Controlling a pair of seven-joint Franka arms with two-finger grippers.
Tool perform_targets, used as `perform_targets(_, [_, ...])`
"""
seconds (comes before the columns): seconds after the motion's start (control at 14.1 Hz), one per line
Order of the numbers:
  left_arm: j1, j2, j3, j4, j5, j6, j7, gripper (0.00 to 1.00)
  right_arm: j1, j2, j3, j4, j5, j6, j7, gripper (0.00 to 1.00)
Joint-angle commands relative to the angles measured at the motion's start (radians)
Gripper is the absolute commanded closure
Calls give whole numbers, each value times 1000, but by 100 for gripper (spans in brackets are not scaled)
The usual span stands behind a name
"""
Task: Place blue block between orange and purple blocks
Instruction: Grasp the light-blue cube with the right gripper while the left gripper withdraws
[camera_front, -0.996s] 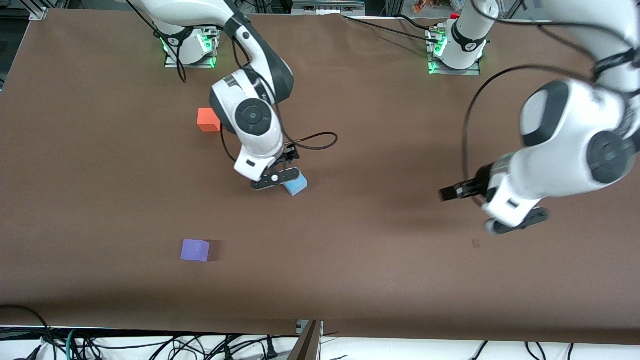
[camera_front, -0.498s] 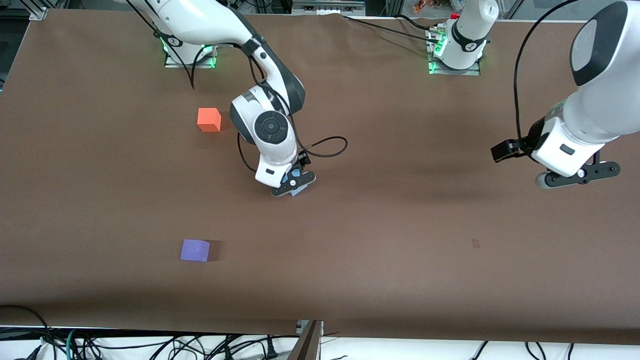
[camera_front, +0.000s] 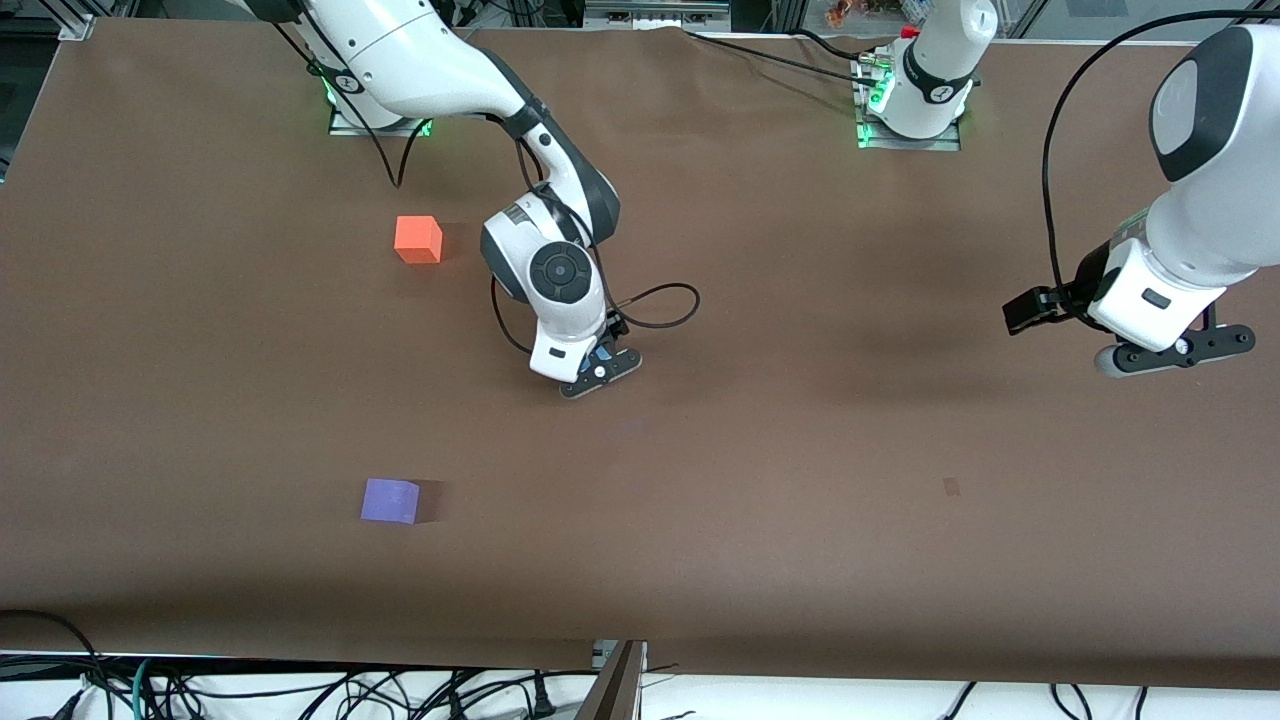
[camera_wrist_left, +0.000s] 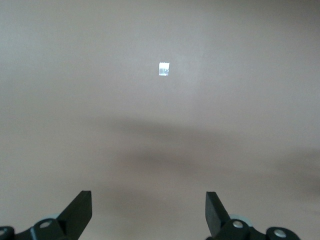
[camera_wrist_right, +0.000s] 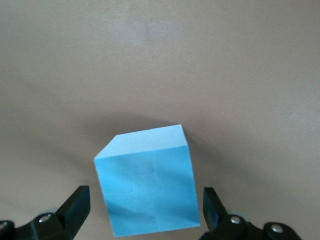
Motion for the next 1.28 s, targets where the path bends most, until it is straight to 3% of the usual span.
perform_targets(0.0, [13,-10,-9,35,2,-6,17,0,11,-2,-8,9,-3,3,-12,0])
perform_targets(0.07, [12,-8,-7,35,-4,-5,17,0,11,1,-10,9,-4,5,-11,0])
perform_targets(0.14, [13,-8,-7,36,-24,-2,17,0,16,6,-10,8,-6,11,-14,7])
perform_targets(0.21, [15,-10,-7,42,-24,-3,7,0,16,6,-10,8,-6,11,-14,49])
perform_targets(0.28, [14,-17,-18,73,-20,-11,2,0,17,7,-10,9,-4,11,-11,83])
perform_targets(0.43, [15,-19,-7,183,-29,-81,3,0,16,-1,-11,11,0,5,-5,100])
perform_targets(0.57, [39,-17,-5,266,-47,-132,11,0,5,-36,-23,14,5,-11,5,100])
perform_targets(0.92, [90,-19,-5,274,-79,-132,14,0,-42,-135,-192,-8,14,-184,-54,98])
perform_targets(1.21, [90,-92,-13,181,-76,-180,17,0,-121,-210,-228,-128,31,-166,-58,94])
